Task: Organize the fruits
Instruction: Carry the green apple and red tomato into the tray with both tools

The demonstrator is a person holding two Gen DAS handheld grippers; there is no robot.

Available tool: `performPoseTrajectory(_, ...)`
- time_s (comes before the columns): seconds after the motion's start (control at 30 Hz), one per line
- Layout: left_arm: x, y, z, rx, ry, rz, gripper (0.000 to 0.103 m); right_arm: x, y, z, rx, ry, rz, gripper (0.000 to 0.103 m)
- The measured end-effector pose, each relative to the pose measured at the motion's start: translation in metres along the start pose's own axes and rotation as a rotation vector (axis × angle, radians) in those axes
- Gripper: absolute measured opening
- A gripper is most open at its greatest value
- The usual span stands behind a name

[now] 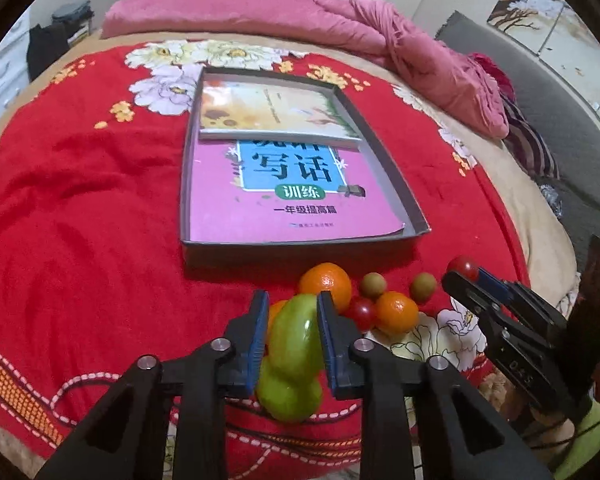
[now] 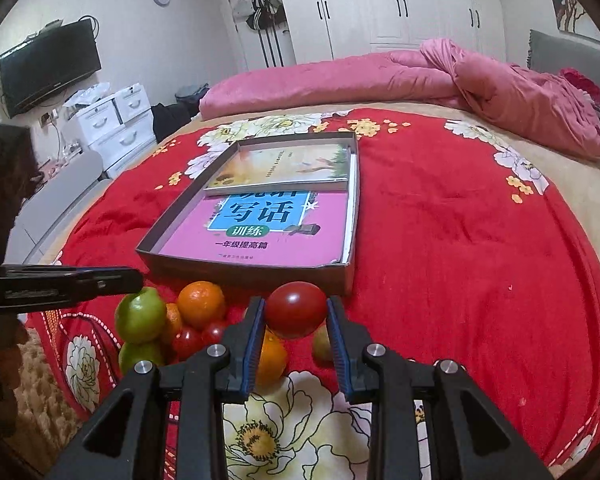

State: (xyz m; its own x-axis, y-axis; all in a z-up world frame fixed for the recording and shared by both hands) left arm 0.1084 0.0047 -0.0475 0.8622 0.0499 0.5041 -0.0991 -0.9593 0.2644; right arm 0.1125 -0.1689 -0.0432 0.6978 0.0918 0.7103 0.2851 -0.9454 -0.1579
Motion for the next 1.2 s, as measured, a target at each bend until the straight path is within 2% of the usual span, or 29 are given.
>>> performPoseTrajectory(0.03, -0.001, 0.001, -0.002, -0.006, 0.001, 0.007, 0.043, 0.000, 0.000, 0.000, 0.003, -0.001, 0.004, 0.031)
performPoseTrajectory(0.1, -0.004, 0.002, -0.004, -0.032, -0.001, 0.008, 0.053, 0.000, 0.000, 0.000, 0.004, 0.000, 0.007, 0.031)
performPoseTrajectory(0.13, -0.006, 0.005, -0.004, -0.047, -0.003, 0.018, 0.053, -0.001, -0.001, 0.000, 0.006, 0.000, 0.007, 0.031)
performPoseTrajectory(0.2, -0.008, 0.010, -0.003, -0.059, -0.011, 0.047, 0.053, -0.001, -0.001, 0.000, 0.008, 0.000, 0.006, 0.031)
performPoseTrajectory(0.4, -0.017, 0.021, 0.008, -0.022, -0.041, 0.110, 0.053, -0.001, 0.001, -0.001, 0.000, 0.004, 0.009, 0.031)
performPoseTrajectory(0.57, -0.018, 0.014, 0.013, 0.005, -0.052, 0.099, 0.053, 0.002, 0.000, -0.002, 0.005, 0.006, 0.012, 0.031)
performPoseTrajectory(0.63, -0.019, 0.011, 0.016, 0.007, -0.063, 0.088, 0.044, 0.003, -0.001, -0.002, 0.012, 0.008, 0.010, 0.031)
performPoseTrajectory(0.73, -0.019, 0.010, 0.020, 0.000, -0.075, 0.084, 0.043, 0.008, -0.002, 0.000, 0.021, 0.017, 0.007, 0.031)
performPoseTrajectory(0.9, -0.017, 0.014, 0.022, 0.000, -0.083, 0.103, 0.043, 0.021, -0.004, 0.001, 0.027, 0.048, 0.001, 0.031)
performPoseTrajectory(1.2, -0.002, 0.010, 0.019, -0.043, -0.061, 0.041, 0.042, 0.038, -0.003, 0.007, 0.045, 0.078, 0.005, 0.031)
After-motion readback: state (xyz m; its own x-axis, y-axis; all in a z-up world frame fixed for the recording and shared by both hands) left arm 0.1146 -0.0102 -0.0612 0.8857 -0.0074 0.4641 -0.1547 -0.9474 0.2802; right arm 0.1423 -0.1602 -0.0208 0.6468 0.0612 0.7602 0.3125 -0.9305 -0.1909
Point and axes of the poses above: each gripper's, at about its wrist camera, not at the fingertips, and z roughly the way its jaws point, y to its right, x to its top, the point moved 7 cm from there along z, roughly the way its jaws point
